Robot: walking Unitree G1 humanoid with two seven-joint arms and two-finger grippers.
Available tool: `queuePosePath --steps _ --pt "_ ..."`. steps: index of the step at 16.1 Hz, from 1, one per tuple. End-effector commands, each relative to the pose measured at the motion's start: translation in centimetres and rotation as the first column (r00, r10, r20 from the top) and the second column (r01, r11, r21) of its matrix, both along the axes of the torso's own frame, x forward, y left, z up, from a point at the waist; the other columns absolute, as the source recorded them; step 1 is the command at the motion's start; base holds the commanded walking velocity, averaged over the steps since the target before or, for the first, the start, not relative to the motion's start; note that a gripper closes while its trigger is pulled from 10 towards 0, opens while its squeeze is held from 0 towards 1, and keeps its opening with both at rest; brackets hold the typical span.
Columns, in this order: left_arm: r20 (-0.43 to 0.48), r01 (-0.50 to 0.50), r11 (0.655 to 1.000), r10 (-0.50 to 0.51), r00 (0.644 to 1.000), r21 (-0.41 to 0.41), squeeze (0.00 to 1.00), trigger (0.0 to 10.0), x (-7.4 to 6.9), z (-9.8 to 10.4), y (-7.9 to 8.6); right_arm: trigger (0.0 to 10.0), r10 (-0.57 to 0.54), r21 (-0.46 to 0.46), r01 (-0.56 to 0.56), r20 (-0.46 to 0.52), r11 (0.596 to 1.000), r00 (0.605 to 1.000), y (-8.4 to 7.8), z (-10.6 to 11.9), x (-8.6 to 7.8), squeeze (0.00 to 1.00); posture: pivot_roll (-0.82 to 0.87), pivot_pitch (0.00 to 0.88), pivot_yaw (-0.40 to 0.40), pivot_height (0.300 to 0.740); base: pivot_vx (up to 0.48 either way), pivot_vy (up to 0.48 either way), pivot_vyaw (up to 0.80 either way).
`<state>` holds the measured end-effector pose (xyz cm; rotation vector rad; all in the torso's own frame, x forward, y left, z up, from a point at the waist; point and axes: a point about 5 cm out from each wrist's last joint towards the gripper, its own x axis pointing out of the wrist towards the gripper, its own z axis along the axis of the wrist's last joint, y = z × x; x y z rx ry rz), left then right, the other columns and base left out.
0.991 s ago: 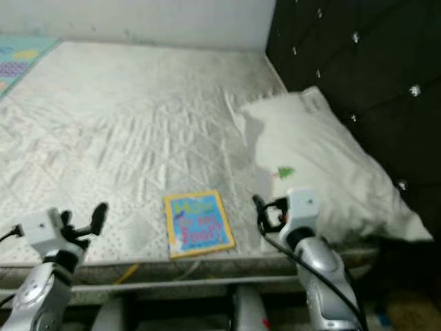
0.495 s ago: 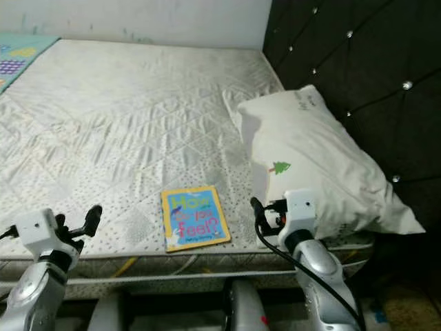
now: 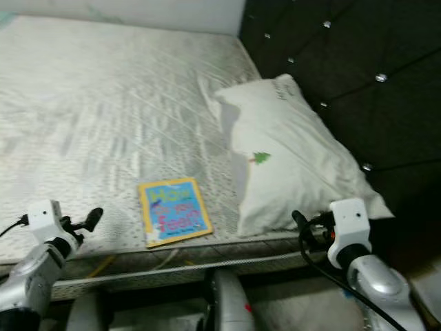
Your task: Clean up the room
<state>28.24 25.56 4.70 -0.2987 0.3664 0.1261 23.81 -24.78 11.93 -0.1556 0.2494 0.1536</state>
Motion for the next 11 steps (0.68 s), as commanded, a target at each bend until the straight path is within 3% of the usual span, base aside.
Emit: queuePosePath --steps 1,3,7,11 --pt "-0.025 0.034 0.999 -0.034 0.999 -0.007 0.0 10.0 0.4 -0.3 0.0 10.0 0.06 0.037 -0.059 -0.016 0.998 0.998 0.3 0.9 -0.6 0.0 -0.23 0.124 -0.191 0.575 0.0 0.0 0.0" --pt "-0.067 0.043 0.999 -0.045 0.997 -0.032 0.0 10.0 1.2 -0.2 0.9 10.0 0.149 0.058 -0.146 -0.056 0.988 0.987 0.9 1.4 -1.5 0.0 -0.25 0.13 -0.191 0.575 0.0 0.0 0.0" --pt "-0.129 0.052 0.994 -0.064 0.99 -0.096 0.0 10.0 2.3 0.2 2.3 10.0 0.101 0.023 -0.1 -0.053 0.995 0.993 0.1 1.3 -2.0 0.0 -0.27 0.133 -0.177 0.575 0.0 0.0 0.0" --pt "-0.132 0.135 0.971 -0.163 0.978 -0.2 0.0 10.0 3.4 0.6 1.0 10.0 0.08 0.028 -0.078 -0.061 0.997 0.995 -0.5 0.0 -1.8 0.0 -0.27 0.123 -0.165 0.575 0.0 0.0 0.0"
